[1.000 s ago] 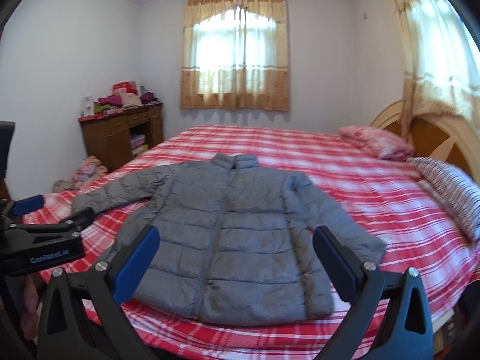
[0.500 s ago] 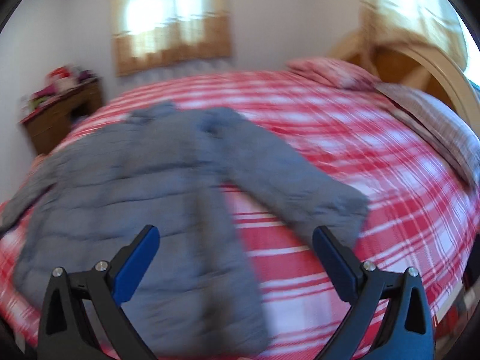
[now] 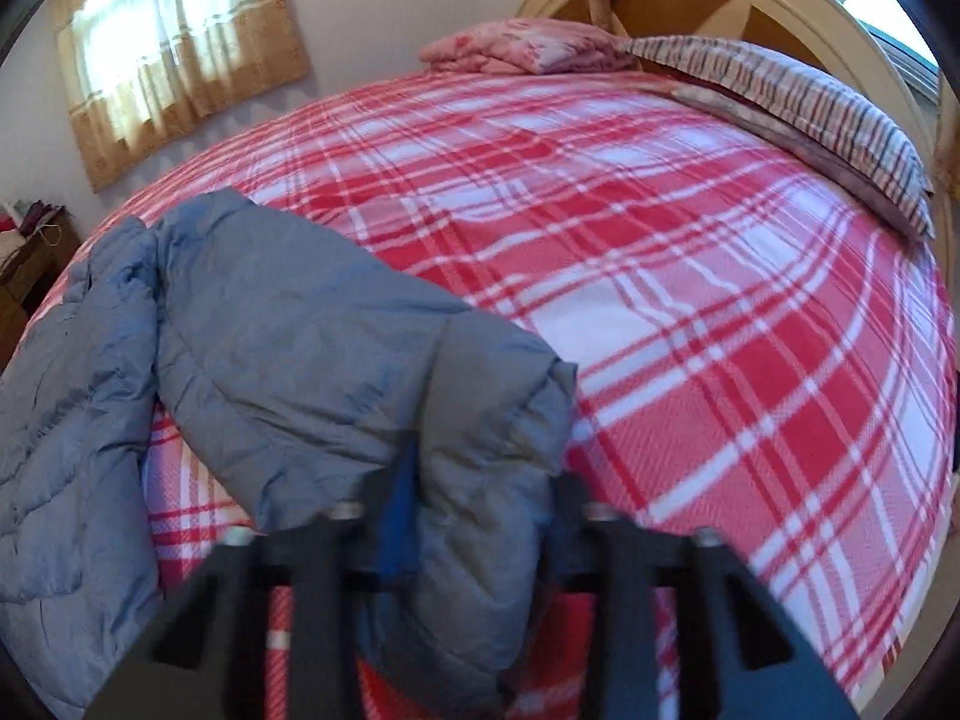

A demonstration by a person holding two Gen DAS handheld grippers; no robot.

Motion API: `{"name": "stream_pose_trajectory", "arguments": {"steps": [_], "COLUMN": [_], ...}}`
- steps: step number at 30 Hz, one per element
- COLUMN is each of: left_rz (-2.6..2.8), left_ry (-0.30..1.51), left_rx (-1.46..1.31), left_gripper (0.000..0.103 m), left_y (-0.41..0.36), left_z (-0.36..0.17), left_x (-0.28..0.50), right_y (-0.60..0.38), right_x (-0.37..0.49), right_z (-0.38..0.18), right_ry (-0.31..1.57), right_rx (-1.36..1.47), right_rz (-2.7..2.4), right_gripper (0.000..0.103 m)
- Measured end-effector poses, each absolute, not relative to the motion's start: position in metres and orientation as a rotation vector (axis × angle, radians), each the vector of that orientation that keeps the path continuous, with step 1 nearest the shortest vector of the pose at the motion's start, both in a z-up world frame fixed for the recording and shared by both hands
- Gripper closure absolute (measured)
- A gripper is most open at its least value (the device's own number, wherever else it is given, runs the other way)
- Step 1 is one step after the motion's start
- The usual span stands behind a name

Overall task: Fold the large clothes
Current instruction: 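Grasp the grey jacket's sleeve cuff with the right tool, then fold the held sleeve across the jacket body and open the right tool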

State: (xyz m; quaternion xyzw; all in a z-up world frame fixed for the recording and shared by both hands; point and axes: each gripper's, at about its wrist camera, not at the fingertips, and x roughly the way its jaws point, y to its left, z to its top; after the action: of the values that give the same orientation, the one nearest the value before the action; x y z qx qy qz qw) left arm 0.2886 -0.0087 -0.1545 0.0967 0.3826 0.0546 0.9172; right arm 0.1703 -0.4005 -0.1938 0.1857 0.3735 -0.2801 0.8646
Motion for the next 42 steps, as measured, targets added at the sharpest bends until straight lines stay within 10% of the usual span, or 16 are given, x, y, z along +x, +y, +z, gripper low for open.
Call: {"name": "stream_pose_trajectory", "arguments": {"steps": [20, 42], "left_rz": [0.168, 0.187], "left_ry": [0.77, 0.739], "left_rx": [0.193, 0.181], "left_gripper": [0.001, 0.001], "left_y": [0.035, 0.053], "left_z": [-0.144, -0.14], "left_x": [0.34, 0.337], "right_y": [-0.391, -0.156], "right_x": [0.27, 0.379], "right_z": [-0.073, -0.156], "right_ry": [0.531, 0.61], "right_rx": [0.107, -0.317], "right_rz": [-0.615, -0.192], "right_gripper": [0.088, 0.088]}}
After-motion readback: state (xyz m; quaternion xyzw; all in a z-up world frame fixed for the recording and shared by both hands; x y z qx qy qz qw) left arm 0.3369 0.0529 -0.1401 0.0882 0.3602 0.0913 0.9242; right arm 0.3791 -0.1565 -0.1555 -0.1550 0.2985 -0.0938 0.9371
